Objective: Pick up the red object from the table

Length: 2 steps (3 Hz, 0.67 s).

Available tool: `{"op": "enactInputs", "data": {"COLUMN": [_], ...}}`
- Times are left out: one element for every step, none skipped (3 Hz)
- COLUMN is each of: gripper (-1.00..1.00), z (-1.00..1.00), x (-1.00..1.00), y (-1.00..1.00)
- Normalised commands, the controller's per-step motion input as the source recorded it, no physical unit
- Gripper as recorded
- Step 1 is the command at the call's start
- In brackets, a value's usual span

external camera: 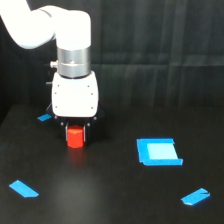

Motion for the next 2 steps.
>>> {"op": "enactInputs", "data": {"gripper": [-1.00,-0.97], "z": [-0.19,0.92], "x": [0.11,0.02], "y": [-0.12,-0.27]}}
